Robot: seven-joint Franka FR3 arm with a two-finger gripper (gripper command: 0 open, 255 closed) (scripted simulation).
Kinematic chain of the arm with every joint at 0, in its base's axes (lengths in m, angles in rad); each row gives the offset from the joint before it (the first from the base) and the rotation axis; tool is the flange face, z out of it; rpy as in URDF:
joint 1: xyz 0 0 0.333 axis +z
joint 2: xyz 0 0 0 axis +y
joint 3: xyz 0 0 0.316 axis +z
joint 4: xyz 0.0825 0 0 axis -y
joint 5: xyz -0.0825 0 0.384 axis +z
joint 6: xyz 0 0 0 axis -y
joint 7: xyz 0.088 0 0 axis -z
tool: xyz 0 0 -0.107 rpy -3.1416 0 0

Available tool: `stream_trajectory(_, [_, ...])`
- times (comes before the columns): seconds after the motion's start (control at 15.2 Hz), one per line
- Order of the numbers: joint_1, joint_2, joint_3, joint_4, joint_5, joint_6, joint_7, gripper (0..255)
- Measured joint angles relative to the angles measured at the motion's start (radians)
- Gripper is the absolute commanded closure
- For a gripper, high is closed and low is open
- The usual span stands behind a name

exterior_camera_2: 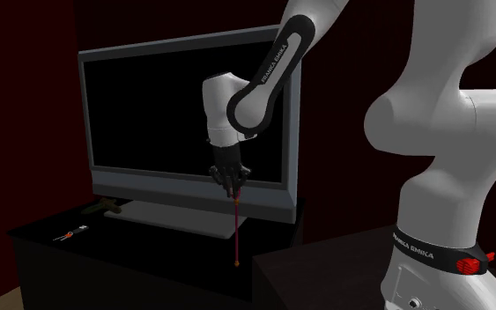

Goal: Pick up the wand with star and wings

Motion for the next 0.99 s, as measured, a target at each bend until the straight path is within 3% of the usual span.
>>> stream_trajectory(0.2, [-0.017, -0.052, 0.023, -0.003, 0.084, -0.004, -0.064, 255])
stream_trajectory(0.4, [-0.017, -0.134, 0.032, -0.004, 0.216, -0.015, -0.167, 255])
stream_trajectory(0.66, [0.027, -0.230, -0.004, 0.001, 0.367, -0.049, -0.285, 255])
stream_trajectory(0.99, [0.084, -0.310, -0.062, 0.022, 0.477, -0.110, -0.378, 255])
